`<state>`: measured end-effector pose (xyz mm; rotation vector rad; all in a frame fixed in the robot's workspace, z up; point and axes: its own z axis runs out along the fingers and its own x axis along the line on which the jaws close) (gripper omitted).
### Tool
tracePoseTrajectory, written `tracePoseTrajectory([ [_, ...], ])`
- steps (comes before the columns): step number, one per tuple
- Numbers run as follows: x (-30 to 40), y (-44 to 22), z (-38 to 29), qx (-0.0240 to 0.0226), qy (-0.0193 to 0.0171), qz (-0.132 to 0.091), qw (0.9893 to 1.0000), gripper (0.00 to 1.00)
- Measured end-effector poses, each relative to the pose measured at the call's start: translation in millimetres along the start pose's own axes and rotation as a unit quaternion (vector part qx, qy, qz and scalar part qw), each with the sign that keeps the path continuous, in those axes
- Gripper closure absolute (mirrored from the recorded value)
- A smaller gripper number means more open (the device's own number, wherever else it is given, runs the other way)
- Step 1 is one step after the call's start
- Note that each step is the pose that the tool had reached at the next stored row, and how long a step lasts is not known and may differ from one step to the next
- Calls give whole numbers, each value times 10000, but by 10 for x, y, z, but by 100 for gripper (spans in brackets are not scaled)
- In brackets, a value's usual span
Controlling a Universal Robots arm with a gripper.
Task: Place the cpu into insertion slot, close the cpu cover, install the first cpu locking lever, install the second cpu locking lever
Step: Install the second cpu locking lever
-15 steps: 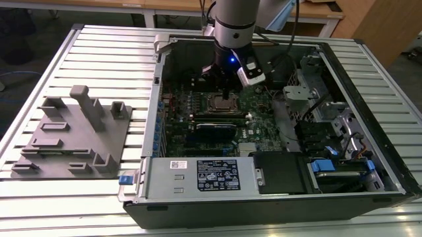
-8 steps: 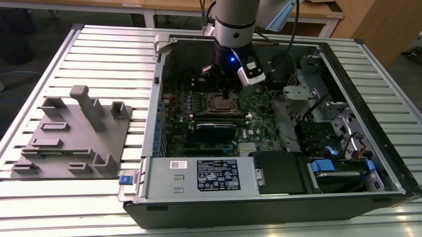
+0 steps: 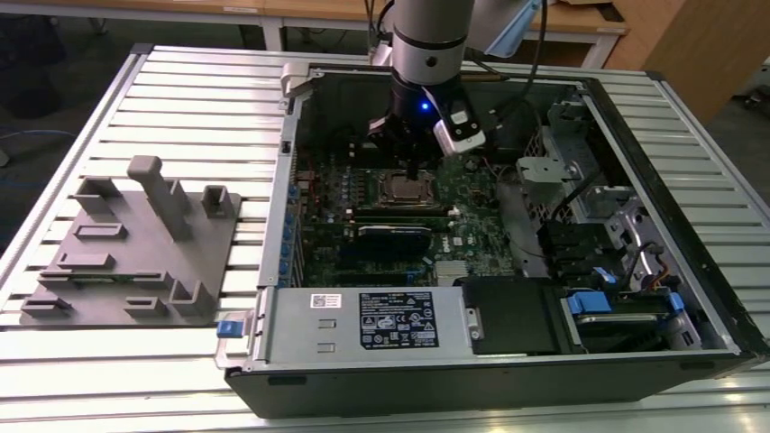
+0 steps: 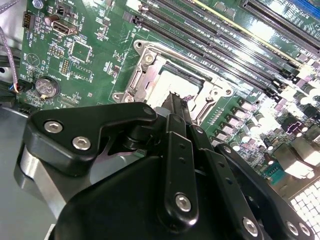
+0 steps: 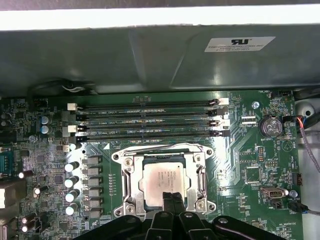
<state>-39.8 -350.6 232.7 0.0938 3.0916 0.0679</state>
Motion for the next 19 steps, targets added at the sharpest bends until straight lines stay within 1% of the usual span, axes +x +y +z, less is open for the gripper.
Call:
tracePoseTrajectory([
  [19,-1,1,-23,1,0,0,10000,90],
])
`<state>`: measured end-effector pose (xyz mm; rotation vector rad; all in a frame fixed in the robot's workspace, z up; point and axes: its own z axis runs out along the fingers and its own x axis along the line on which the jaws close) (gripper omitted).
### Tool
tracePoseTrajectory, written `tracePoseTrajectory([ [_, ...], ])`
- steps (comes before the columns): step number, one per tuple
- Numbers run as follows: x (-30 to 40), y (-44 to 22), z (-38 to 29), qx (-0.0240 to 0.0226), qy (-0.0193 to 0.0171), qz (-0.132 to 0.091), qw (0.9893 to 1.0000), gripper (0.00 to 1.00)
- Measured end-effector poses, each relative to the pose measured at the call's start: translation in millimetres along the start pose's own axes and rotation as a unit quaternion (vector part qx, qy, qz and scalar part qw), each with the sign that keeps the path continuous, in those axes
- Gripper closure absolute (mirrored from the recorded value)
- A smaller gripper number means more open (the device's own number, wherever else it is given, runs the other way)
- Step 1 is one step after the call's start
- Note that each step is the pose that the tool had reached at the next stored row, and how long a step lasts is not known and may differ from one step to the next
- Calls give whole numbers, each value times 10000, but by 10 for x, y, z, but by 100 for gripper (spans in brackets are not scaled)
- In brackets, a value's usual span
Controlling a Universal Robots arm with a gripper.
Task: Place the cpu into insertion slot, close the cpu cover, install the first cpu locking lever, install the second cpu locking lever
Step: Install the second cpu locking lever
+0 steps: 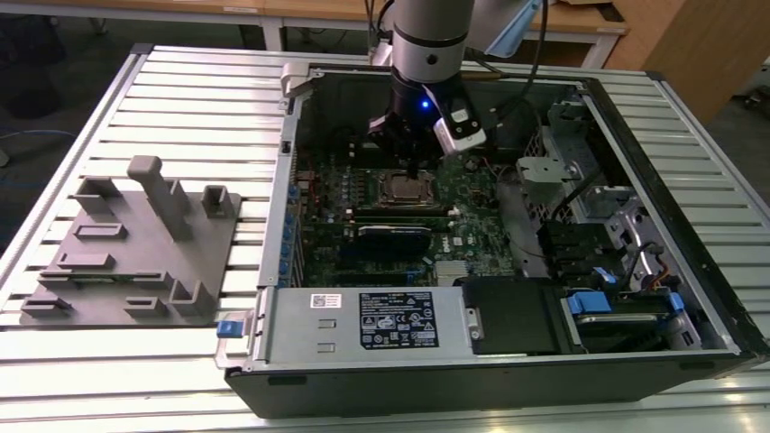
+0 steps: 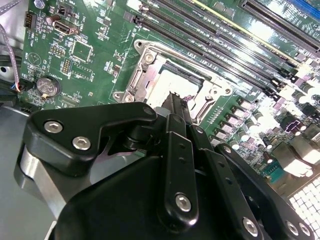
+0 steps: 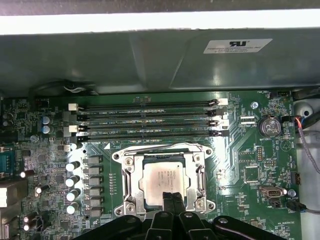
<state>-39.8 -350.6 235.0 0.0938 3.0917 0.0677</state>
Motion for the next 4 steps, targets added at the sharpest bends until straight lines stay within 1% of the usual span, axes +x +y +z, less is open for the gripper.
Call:
tracePoseTrajectory([
  [4,0,1,-5,-1,0,0,10000,90],
])
